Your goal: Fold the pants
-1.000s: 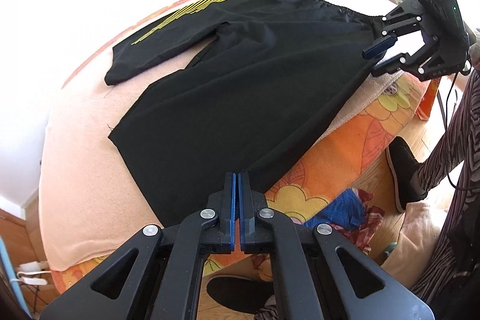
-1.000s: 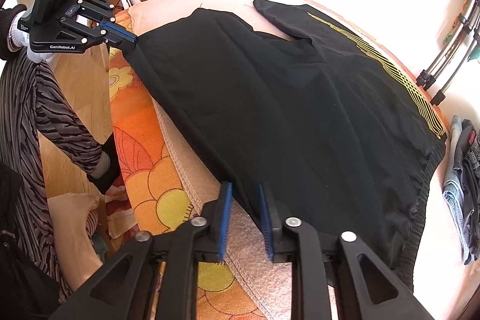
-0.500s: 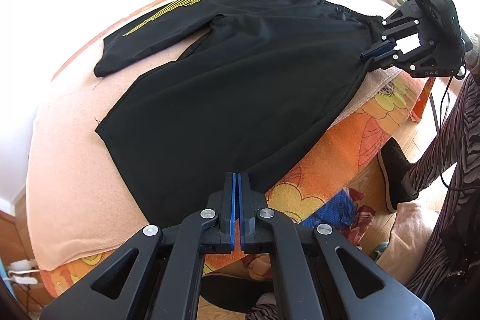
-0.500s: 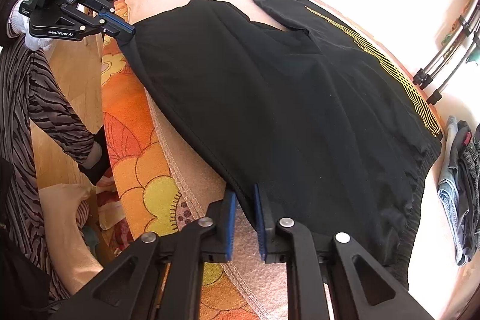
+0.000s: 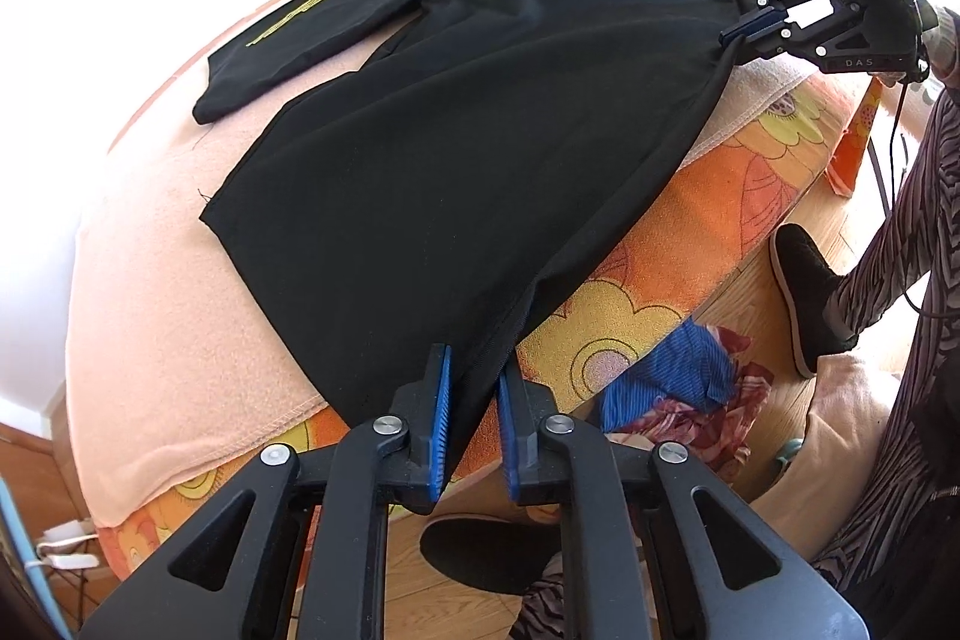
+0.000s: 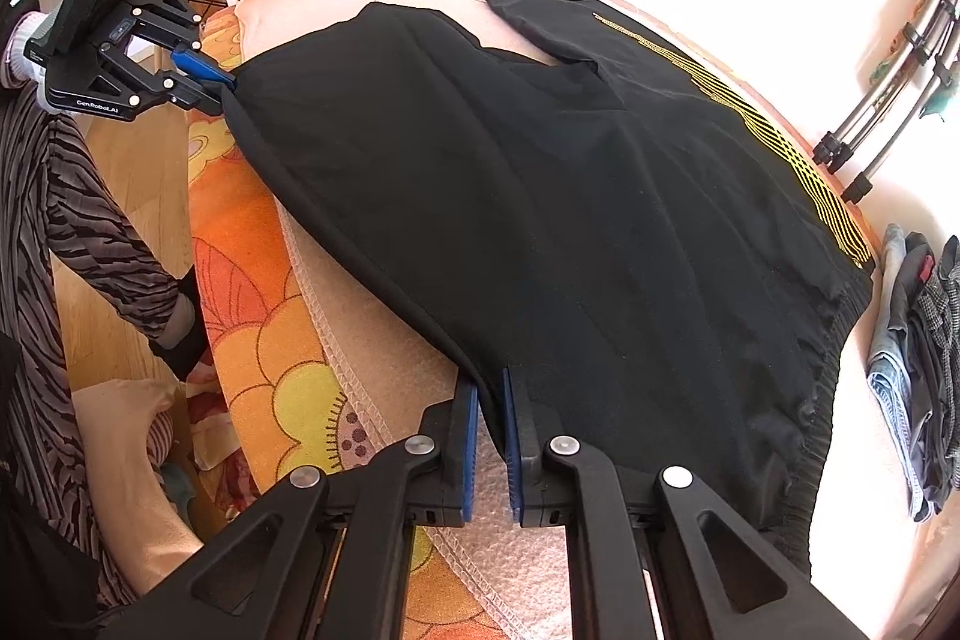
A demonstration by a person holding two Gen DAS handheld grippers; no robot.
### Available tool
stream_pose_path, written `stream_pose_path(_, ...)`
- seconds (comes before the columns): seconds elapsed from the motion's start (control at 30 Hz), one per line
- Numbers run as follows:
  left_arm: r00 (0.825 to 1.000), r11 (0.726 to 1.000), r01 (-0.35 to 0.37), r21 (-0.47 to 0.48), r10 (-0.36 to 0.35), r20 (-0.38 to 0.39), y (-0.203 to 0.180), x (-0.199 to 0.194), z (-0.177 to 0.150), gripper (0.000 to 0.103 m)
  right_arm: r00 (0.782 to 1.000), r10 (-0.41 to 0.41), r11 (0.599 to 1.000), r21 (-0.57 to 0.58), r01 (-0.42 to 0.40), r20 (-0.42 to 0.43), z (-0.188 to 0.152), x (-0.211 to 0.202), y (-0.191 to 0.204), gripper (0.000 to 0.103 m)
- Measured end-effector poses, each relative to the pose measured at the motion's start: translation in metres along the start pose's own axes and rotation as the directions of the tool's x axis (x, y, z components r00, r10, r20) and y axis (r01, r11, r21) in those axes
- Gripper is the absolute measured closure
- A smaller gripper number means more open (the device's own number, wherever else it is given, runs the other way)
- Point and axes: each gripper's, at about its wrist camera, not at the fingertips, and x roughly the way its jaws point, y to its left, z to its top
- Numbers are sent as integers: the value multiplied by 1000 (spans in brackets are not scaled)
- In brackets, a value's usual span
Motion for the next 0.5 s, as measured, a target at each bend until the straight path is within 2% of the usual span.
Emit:
stream_pose_path(0.17,996,999,-35,-33,38,85,8,-16,10,103,1000,-28,999,-17,28,-8,-1,1,2,91)
stream_pose_path(0.2,994,998,-41,-44,46,102,11,-20,12,103,999,-41,999,-26,40,-10,-1,1,3,86)
stream_pose_path(0.23,993,998,-38,-55,44,114,14,-23,15,103,998,-57,998,-31,56,-11,-2,1,3,76)
stream_pose_path(0.3,989,997,-42,-69,51,137,20,-29,20,103,994,-108,993,-44,107,-11,-3,0,1,66)
stream_pose_path(0.4,985,995,-45,-89,59,162,29,-36,27,103,991,-131,991,-32,131,-26,-9,-3,-8,69)
stream_pose_path(0.47,981,994,-43,-96,60,184,34,-41,33,103,990,-134,991,-15,134,-39,-14,-6,-17,76)
stream_pose_path(0.5,978,994,-48,-97,66,196,37,-43,36,103,990,-131,991,5,132,-44,-15,-8,-23,91)
